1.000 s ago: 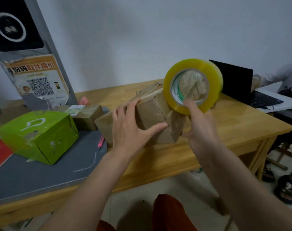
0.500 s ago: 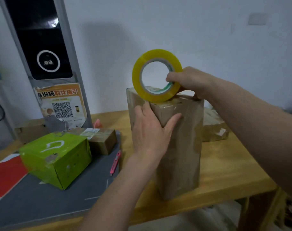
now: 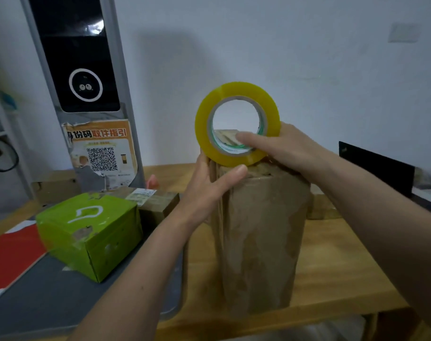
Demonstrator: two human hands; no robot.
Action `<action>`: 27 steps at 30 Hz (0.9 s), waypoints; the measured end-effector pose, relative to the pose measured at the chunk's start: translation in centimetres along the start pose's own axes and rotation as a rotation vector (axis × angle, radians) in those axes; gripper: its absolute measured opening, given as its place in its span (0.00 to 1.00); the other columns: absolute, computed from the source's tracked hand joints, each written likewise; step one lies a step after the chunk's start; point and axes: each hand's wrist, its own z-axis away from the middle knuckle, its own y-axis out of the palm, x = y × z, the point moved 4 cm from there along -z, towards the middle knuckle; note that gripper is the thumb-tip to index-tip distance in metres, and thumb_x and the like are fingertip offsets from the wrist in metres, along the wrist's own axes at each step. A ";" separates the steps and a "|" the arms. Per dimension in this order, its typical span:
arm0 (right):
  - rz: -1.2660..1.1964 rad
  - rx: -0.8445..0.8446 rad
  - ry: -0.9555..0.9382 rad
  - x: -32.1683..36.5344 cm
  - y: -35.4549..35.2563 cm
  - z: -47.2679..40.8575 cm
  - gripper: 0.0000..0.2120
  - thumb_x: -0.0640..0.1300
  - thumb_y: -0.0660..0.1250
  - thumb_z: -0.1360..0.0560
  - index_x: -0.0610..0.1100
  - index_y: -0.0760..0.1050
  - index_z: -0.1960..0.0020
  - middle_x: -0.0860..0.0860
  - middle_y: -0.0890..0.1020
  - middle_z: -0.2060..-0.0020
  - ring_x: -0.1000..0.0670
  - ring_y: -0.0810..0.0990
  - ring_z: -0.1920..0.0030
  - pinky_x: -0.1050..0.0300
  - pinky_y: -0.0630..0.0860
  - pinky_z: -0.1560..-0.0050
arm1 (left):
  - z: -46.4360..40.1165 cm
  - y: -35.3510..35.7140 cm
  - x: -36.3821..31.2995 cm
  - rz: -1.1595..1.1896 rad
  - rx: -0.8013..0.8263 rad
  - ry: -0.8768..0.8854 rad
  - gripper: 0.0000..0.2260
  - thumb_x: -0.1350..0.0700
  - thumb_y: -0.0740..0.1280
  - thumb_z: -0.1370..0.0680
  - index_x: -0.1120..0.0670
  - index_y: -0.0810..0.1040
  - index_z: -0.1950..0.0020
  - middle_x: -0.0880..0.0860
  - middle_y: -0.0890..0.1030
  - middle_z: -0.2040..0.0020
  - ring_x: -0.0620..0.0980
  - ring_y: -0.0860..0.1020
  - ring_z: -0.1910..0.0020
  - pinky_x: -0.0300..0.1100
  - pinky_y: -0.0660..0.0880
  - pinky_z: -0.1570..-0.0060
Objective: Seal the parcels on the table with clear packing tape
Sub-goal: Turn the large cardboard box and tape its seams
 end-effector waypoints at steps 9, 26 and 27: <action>0.177 -0.092 0.028 -0.6 -0.8 -0.8 0.19 0.55 0.65 0.26 0.38 0.80 0.55 0.44 0.83 0.61 0.43 0.80 0.57 0.46 0.76 0.53 | -1.4 -0.6 0.3 -0.248 0.124 -0.108 0.28 0.49 0.65 0.20 0.43 0.55 0.25 0.34 0.62 0.38 0.19 0.62 0.50 0.09 0.48 0.66; -0.593 -0.167 0.263 -5.0 -1.0 -1.8 0.04 0.43 0.72 0.27 0.44 0.78 0.54 0.48 0.83 0.62 0.50 0.82 0.62 0.55 0.78 0.57 | -3.8 -1.4 -2.9 -0.469 0.059 -0.072 0.50 0.26 0.74 0.44 0.49 0.67 0.29 0.44 0.73 0.36 0.43 0.73 0.39 0.35 0.69 0.48; -0.586 -0.180 0.255 -4.9 -0.8 -1.7 0.03 0.44 0.71 0.26 0.45 0.78 0.55 0.48 0.83 0.62 0.49 0.82 0.61 0.54 0.78 0.56 | -4.2 -1.0 -3.3 -0.449 0.066 -0.057 0.48 0.30 0.75 0.43 0.49 0.66 0.28 0.43 0.73 0.36 0.42 0.73 0.39 0.35 0.70 0.48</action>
